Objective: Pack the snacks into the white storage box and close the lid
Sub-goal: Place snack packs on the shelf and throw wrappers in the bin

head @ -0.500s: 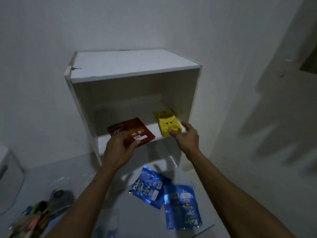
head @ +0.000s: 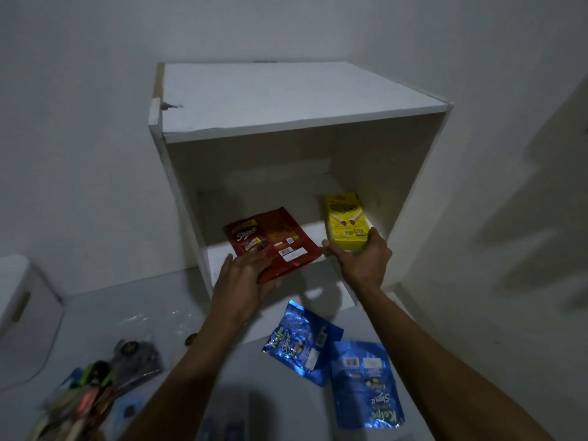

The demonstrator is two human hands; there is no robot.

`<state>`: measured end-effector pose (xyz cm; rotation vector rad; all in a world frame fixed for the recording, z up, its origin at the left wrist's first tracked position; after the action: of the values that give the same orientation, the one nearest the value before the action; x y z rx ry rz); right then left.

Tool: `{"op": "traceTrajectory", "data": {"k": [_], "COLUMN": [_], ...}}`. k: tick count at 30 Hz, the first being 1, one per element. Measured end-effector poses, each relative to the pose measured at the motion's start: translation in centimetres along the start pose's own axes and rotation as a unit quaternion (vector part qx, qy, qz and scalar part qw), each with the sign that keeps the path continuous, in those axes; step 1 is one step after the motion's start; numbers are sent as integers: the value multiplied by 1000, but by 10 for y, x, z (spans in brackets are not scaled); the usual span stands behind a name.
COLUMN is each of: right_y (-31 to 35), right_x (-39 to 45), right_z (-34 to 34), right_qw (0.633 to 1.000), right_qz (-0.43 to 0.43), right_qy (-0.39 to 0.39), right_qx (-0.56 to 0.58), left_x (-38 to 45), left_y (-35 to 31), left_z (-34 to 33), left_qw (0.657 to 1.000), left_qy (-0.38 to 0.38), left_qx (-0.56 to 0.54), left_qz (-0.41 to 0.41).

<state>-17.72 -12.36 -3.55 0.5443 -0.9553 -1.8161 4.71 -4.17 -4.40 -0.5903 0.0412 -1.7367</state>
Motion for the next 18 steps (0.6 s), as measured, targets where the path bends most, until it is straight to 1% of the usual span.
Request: {"op": "traceTrajectory", "data": {"k": [4, 9, 12, 14, 18], "right_y": [7, 13, 8, -2, -39], "right_x": [-1, 1, 0, -6, -27], "right_z": [-4, -4, 3, 14, 52], "right_qw": [999, 997, 997, 996, 988], "right_qz": [-44, -76, -73, -54, -28], "right_qy": [-20, -11, -10, -7, -14], "right_qx": [-15, -17, 31, 76, 153], "left_x": [-2, -6, -12, -20, -34], "left_y": [0, -8, -13, -21, -52], "left_z": [-1, 2, 5, 7, 13], "left_qw": [1000, 999, 997, 993, 984], "left_qy": [-18, -46, -77, -114, -174], "left_qx": [-5, -3, -15, -25, -47], "left_qz": [0, -10, 8, 24, 4]}}
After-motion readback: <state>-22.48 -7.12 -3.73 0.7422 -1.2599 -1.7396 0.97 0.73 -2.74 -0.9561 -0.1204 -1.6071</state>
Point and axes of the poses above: each hand's wrist, its own x-axis towards the middle knuckle, its own z-axis out of the back of the hand, y = z × x, the point moved 1 cm from there along x, towards the middle knuckle, and after that the axes turned 8 degrees about -z, right-handed, at the moved point
